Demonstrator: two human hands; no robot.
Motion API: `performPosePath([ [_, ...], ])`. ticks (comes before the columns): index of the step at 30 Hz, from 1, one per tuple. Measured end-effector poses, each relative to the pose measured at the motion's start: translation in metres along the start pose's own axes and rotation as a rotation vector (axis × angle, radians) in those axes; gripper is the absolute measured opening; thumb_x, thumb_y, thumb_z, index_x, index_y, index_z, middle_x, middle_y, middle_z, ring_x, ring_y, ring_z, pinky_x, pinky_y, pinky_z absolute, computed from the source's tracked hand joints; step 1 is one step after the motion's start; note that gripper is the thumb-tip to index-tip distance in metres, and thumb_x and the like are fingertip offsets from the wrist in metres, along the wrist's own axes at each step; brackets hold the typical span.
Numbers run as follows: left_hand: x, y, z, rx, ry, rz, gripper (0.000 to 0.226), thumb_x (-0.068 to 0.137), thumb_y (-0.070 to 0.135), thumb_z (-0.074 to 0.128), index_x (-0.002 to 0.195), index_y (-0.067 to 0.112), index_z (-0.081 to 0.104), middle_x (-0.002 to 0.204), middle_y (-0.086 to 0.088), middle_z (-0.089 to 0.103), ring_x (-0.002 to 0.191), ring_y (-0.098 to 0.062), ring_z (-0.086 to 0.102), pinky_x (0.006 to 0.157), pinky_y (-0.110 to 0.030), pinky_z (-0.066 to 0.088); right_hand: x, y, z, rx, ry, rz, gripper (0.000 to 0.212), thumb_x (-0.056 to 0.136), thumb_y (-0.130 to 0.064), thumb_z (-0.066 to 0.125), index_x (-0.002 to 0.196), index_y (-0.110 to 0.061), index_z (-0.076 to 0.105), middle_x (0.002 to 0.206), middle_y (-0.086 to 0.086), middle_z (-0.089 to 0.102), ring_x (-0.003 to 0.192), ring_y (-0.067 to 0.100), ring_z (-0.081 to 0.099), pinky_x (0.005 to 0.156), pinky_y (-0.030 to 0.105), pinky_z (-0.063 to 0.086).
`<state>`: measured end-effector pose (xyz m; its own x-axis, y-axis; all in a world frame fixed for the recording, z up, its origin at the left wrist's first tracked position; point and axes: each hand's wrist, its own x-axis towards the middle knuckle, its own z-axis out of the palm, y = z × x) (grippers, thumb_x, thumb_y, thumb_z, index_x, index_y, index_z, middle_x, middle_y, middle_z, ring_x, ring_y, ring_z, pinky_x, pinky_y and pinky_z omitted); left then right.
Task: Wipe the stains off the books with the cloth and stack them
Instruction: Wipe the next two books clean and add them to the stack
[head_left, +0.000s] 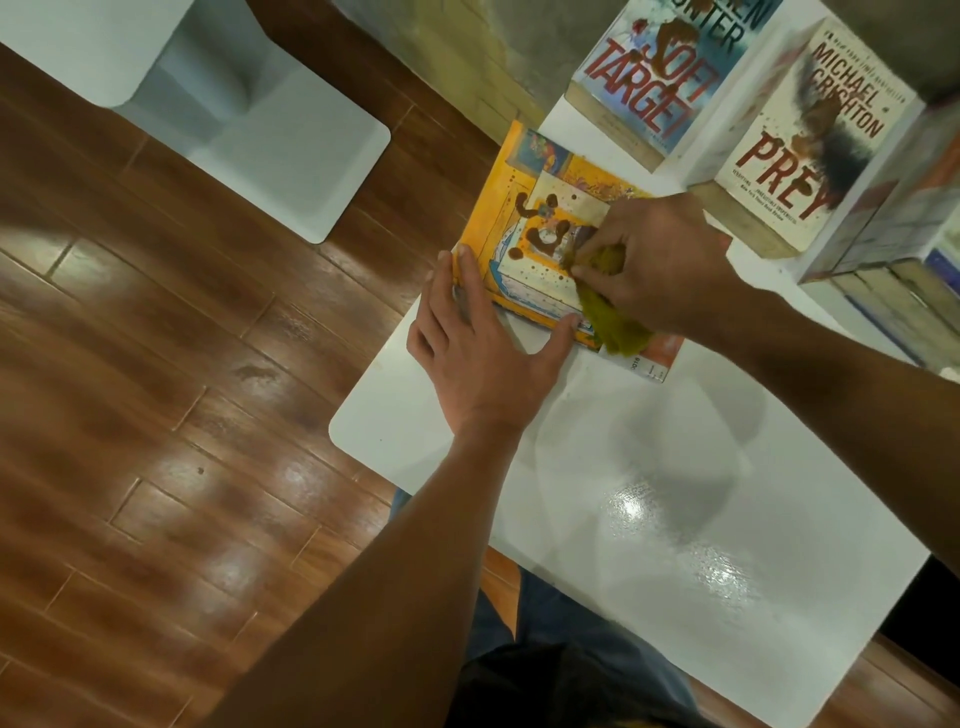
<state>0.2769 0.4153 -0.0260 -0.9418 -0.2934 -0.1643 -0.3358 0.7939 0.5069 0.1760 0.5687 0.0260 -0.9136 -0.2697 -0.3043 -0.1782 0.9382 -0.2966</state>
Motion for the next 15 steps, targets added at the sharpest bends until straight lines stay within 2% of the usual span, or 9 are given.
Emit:
performPosePath([
  [3,0.001,-0.001,0.001,0.015,0.005,-0.008,0.111,0.079,0.084,0.053,0.159,0.014,0.023,0.163,-0.006,0.025,0.148,-0.026,0.022,0.119,-0.041,0.016,0.007,-0.001,-0.002,-0.01,0.081,0.112,0.025,0.089,-0.043,0.071,0.102,-0.023,0.078,0.109,0.001,0.069,0.103,0.026,0.059,0.092,0.034,0.04],
  [5,0.0,-0.001,0.0,0.008,0.001,-0.009,0.11,0.079,0.084,0.053,0.159,0.014,0.023,0.163,-0.006,0.025,0.148,-0.025,0.021,0.119,-0.042,0.016,0.004,-0.007,-0.001,-0.005,0.076,0.079,0.025,0.089,-0.041,0.07,0.106,-0.025,0.078,0.111,0.001,0.069,0.104,0.024,0.058,0.086,0.03,0.042],
  [7,-0.001,-0.001,0.0,-0.004,0.002,-0.005,0.111,0.078,0.084,0.053,0.159,0.014,0.023,0.163,-0.006,0.024,0.148,-0.025,0.021,0.119,-0.042,0.017,-0.001,-0.011,0.001,-0.003,0.019,0.009,0.025,0.089,-0.04,0.071,0.109,-0.025,0.077,0.111,0.0,0.069,0.104,0.022,0.058,0.081,0.025,0.036],
  [11,0.001,0.0,0.0,0.004,-0.007,-0.014,0.111,0.078,0.084,0.054,0.159,0.014,0.022,0.163,-0.006,0.024,0.148,-0.025,0.02,0.12,-0.042,0.016,0.008,-0.003,0.002,-0.019,0.065,0.146,0.031,0.088,-0.049,0.07,0.107,-0.027,0.077,0.112,-0.002,0.067,0.107,0.023,0.056,0.087,0.03,0.038],
  [13,0.001,0.001,0.0,0.006,0.001,-0.006,0.111,0.079,0.083,0.054,0.159,0.014,0.022,0.163,-0.006,0.024,0.148,-0.025,0.02,0.119,-0.042,0.017,0.002,-0.006,0.001,-0.02,0.007,0.056,0.028,0.087,-0.045,0.072,0.108,-0.027,0.077,0.112,-0.001,0.068,0.106,0.024,0.057,0.086,0.034,0.041],
  [15,0.0,0.001,0.0,-0.001,0.002,0.002,0.111,0.079,0.083,0.054,0.159,0.014,0.022,0.163,-0.007,0.024,0.148,-0.025,0.02,0.119,-0.042,0.017,-0.002,-0.005,-0.001,-0.018,-0.02,-0.004,0.027,0.087,-0.042,0.073,0.107,-0.025,0.077,0.11,0.0,0.068,0.105,0.027,0.058,0.084,0.032,0.04],
])
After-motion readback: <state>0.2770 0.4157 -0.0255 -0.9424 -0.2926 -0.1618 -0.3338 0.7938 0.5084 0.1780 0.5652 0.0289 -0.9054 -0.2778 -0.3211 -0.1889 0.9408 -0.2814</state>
